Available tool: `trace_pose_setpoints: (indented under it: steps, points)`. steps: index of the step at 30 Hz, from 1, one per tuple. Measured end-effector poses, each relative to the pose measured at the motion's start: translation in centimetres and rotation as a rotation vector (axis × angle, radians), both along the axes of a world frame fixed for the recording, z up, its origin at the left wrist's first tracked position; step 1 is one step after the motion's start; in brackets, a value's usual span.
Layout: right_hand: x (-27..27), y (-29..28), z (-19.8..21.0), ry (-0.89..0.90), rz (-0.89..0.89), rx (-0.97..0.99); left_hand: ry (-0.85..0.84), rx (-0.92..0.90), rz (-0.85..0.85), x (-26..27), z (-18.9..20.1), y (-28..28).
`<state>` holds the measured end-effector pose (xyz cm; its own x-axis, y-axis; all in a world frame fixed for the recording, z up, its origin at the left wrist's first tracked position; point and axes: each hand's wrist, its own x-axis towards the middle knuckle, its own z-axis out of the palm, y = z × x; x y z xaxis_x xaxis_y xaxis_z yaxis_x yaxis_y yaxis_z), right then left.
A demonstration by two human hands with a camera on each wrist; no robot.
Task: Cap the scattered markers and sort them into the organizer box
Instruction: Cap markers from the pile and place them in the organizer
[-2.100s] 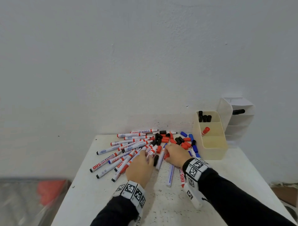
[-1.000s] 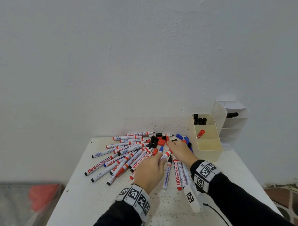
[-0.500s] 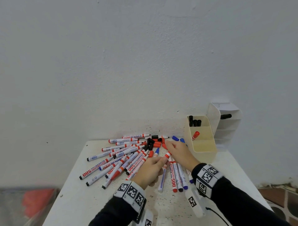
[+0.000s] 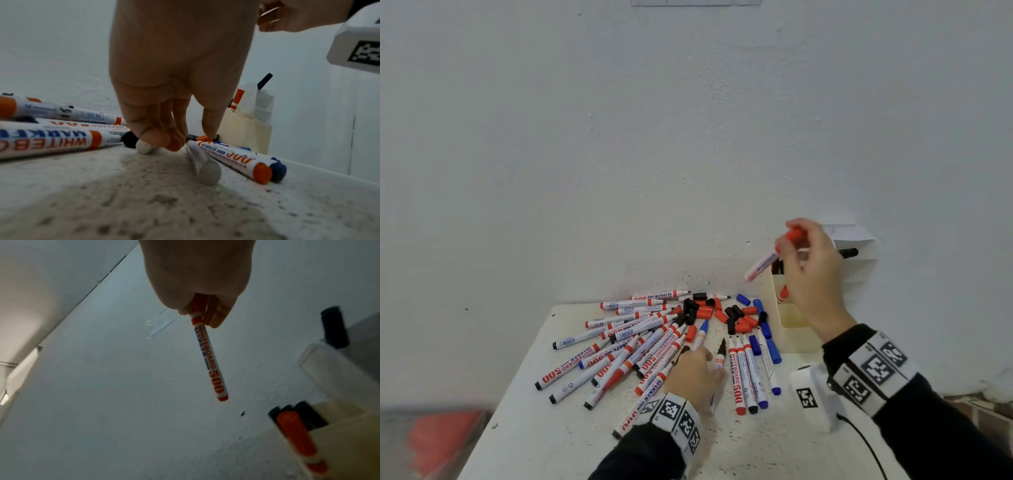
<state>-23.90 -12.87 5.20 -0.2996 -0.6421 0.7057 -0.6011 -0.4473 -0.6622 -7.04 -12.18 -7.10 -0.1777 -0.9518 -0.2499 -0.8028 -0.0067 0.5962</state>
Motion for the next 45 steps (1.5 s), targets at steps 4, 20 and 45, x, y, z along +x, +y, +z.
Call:
trace_pose_setpoints:
  steps: [4, 20, 45]
  points:
    - [-2.7, -0.1, -0.1, 0.050, -0.113, -0.096, -0.100, 0.033, -0.029, -0.7, -0.1, 0.1]
    - [-5.5, -1.8, -8.7, 0.146, -0.029, 0.409, 0.027, -0.015, 0.164, 0.3, -0.7, -0.1]
    - [0.6, -0.7, -6.7, 0.270, 0.097, 0.007, 0.084, -0.249, 0.166, 2.5, -1.0, -0.5]
